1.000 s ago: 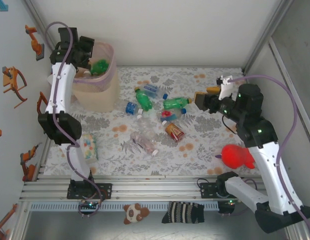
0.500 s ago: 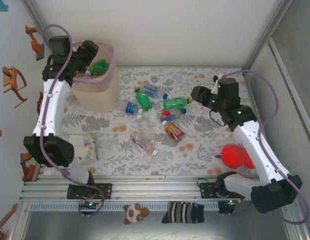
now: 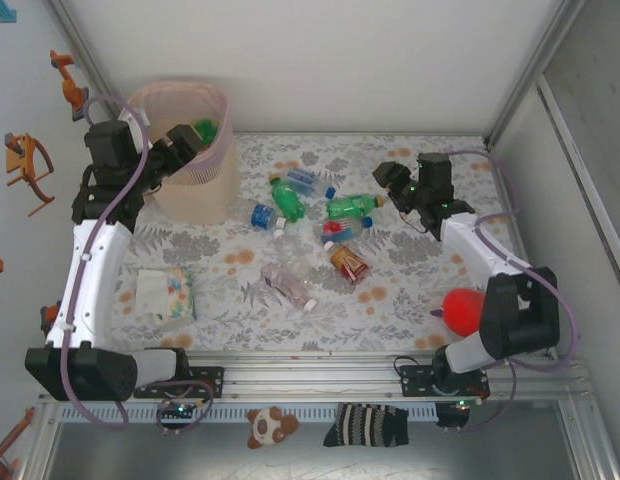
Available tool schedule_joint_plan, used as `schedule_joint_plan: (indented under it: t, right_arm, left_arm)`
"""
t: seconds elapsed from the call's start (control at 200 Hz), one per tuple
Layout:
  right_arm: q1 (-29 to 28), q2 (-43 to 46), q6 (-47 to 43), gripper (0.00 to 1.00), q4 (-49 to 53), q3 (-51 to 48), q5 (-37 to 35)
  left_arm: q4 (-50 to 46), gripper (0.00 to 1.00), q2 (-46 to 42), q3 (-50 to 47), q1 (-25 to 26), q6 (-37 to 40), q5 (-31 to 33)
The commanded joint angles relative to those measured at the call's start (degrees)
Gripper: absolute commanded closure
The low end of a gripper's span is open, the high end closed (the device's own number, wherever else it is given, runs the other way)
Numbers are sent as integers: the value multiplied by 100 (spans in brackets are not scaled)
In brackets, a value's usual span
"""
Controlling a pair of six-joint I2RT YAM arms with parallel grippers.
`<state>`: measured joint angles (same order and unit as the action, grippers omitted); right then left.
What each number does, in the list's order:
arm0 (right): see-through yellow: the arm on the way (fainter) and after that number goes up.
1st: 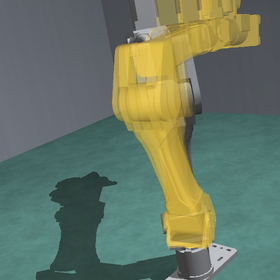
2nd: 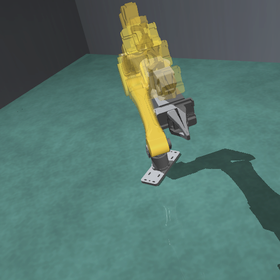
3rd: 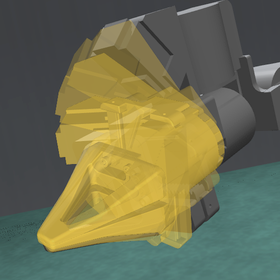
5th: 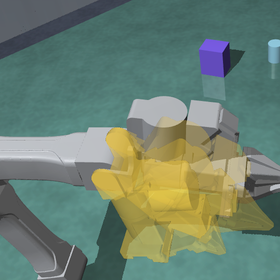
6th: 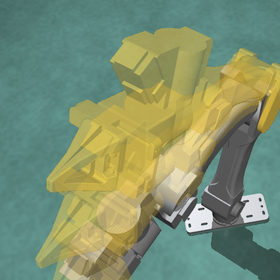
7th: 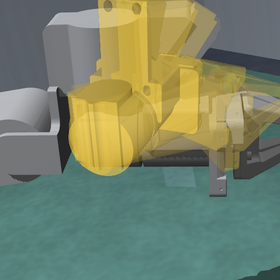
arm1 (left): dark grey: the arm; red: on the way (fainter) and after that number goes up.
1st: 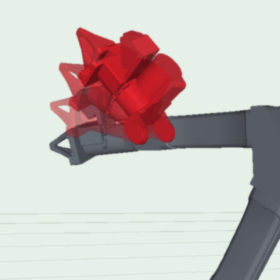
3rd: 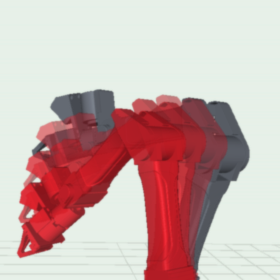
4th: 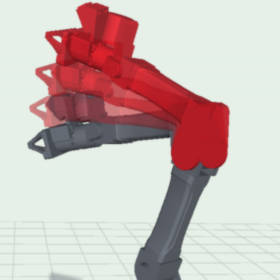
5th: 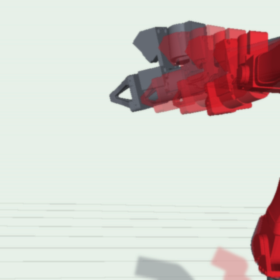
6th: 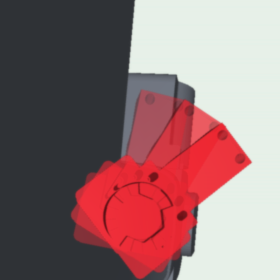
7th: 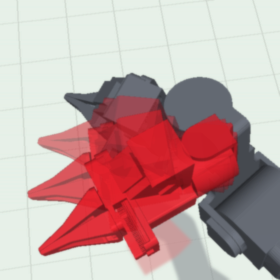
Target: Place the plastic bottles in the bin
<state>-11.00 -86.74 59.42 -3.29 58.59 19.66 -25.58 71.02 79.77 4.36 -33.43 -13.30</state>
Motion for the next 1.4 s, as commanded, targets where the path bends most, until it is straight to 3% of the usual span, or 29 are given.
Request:
schedule_joint_plan:
  t: [0.0, 0.245, 0.676, 1.052, 1.397]
  right_arm:
    - [291, -391, 843, 38, -1566, -387, 453]
    - [631, -1301, 1674, 38, -3360, -1068, 600]
    - [676, -2602, 2436, 40, -5092, -1342, 698]
    - [670, -3304, 2852, 44, -5766, -1124, 699]
    - [547, -3559, 3055, 51, -5634, -785, 815]
  left_arm:
    - [258, 13, -394, -168, -41, 541, -229]
    - [194, 12, -608, -448, -67, 645, -446]
    - [65, 12, -513, -431, -80, 574, -586]
    - [12, 12, -456, -341, -99, 587, -568]
    - [-62, 12, -423, -225, -120, 610, -465]
